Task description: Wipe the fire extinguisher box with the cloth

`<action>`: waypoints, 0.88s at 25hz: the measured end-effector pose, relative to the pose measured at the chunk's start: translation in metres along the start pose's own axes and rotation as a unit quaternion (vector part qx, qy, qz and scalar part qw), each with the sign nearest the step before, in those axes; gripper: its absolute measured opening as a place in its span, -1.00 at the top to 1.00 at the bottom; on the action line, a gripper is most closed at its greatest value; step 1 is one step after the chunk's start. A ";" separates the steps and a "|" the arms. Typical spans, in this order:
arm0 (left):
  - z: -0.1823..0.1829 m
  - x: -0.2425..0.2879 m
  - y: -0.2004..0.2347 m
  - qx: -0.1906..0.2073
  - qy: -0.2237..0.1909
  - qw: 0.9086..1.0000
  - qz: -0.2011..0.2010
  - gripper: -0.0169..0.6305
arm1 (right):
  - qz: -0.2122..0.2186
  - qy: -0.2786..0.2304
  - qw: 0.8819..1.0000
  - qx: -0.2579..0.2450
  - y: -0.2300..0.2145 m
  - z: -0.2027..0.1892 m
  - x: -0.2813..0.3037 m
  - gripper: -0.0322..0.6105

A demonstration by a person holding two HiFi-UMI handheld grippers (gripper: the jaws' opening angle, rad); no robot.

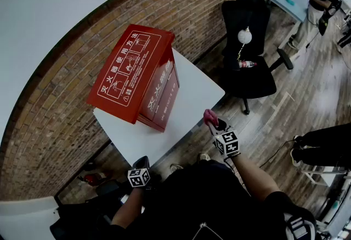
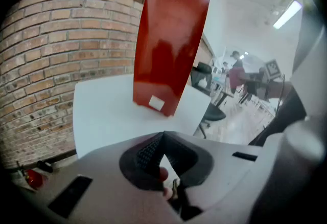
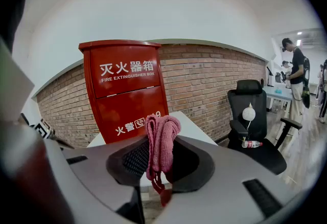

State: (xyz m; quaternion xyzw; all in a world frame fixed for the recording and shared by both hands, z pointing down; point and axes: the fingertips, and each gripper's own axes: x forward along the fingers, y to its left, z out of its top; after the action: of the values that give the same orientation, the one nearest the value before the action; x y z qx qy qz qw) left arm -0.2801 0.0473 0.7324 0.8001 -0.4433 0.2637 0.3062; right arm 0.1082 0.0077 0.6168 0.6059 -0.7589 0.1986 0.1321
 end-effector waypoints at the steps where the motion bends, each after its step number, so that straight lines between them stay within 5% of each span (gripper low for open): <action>1: 0.026 -0.003 -0.007 -0.004 -0.038 0.999 -0.011 0.86 | 0.001 -0.001 1.000 -0.002 0.004 0.000 0.000 0.56; 4: 0.094 -0.013 -0.026 -0.006 -0.133 0.990 -0.041 0.86 | 0.002 -0.003 1.000 -0.003 0.013 -0.001 0.001 0.56; 7: 0.127 -0.021 -0.041 0.007 -0.172 0.983 -0.057 0.86 | 0.004 -0.003 1.000 -0.002 0.021 -0.001 0.001 0.56; 18: 0.146 -0.030 -0.044 0.015 -0.142 0.990 -0.008 0.86 | -0.002 -0.004 1.000 0.016 0.041 -0.003 0.002 0.56; 22: 0.165 -0.042 -0.049 0.007 -0.129 0.992 0.009 0.86 | -0.002 -0.015 0.997 0.078 0.042 0.010 0.008 0.56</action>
State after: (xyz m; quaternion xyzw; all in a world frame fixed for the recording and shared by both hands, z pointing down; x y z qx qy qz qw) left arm -0.2325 -0.0288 0.5797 0.8255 -0.4844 0.1639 0.2389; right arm 0.0655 0.0041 0.6055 0.6187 -0.7418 0.2481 0.0738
